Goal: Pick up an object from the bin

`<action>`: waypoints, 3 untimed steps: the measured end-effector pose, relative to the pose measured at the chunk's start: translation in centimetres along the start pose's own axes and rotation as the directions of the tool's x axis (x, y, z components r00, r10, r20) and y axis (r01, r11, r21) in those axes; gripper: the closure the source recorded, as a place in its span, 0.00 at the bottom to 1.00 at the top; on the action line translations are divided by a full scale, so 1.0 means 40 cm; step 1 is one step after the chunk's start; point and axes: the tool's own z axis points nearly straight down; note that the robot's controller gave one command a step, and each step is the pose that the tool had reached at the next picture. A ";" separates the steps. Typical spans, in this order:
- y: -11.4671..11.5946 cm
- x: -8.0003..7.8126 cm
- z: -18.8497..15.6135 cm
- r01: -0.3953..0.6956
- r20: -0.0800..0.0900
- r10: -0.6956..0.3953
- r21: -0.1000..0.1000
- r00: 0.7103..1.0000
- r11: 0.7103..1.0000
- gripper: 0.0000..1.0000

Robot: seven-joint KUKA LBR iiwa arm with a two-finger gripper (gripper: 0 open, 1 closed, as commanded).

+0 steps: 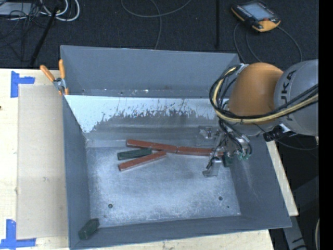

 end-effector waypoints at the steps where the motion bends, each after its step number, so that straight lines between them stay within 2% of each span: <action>1: 0.000 0.000 0.000 0.000 0.000 0.000 0.000 1.000 1.000 0.00; 2: -0.064 -0.044 0.059 -0.063 0.006 0.063 -0.001 0.998 0.998 0.00; 3: -0.013 -0.067 0.151 -0.185 0.002 0.185 -0.001 0.983 0.983 1.00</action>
Offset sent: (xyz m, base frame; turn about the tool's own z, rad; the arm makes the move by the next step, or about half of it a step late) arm 0.0318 -0.0524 -0.0500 0.1262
